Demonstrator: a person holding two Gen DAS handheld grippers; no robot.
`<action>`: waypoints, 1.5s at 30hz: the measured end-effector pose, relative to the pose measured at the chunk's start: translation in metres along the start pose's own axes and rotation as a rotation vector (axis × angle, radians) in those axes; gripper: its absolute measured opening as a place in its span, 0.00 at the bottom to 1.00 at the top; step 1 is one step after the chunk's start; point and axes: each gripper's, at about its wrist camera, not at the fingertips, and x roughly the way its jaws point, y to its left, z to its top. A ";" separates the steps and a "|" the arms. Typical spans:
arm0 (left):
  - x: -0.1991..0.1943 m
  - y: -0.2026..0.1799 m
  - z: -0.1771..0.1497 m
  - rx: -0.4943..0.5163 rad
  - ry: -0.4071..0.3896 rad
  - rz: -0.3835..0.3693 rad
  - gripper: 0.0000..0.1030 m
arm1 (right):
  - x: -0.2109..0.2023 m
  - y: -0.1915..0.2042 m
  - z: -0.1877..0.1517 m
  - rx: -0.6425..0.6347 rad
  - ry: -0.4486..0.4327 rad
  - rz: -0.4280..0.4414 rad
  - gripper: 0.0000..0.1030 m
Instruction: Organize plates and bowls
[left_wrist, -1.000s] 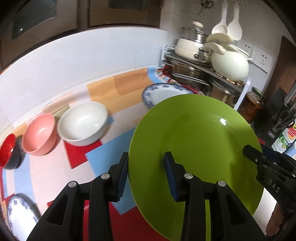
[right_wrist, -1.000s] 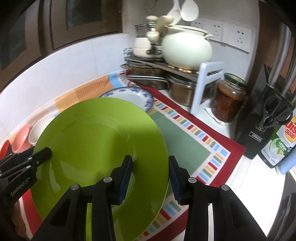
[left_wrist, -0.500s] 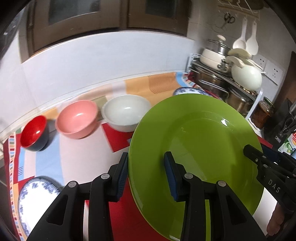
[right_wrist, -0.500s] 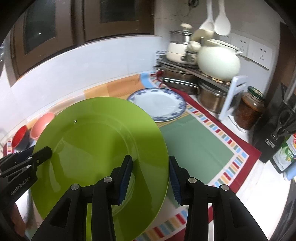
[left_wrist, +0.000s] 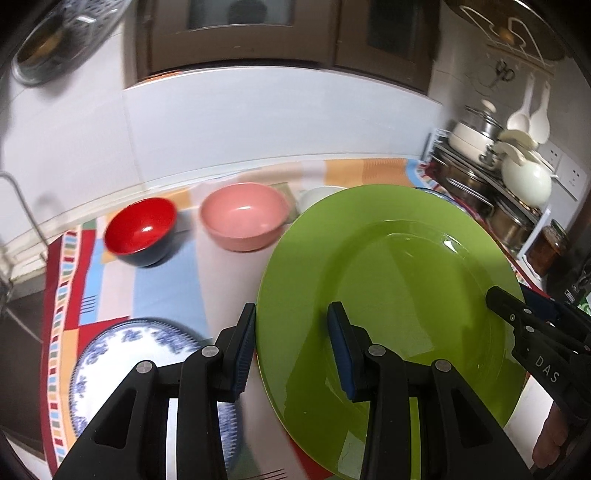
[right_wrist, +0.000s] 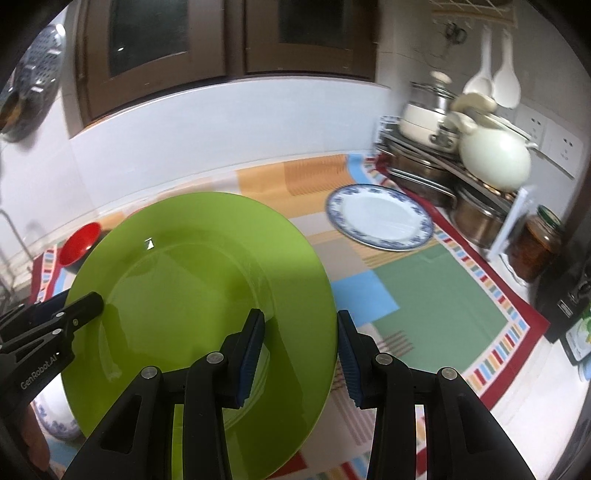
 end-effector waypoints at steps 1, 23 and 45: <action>-0.002 0.007 -0.002 -0.009 0.000 0.008 0.37 | 0.000 0.006 0.000 -0.008 -0.002 0.008 0.39; -0.023 0.129 -0.040 -0.172 0.022 0.167 0.37 | 0.012 0.133 -0.009 -0.170 0.025 0.165 0.39; -0.018 0.202 -0.094 -0.314 0.134 0.305 0.38 | 0.044 0.229 -0.034 -0.352 0.145 0.312 0.39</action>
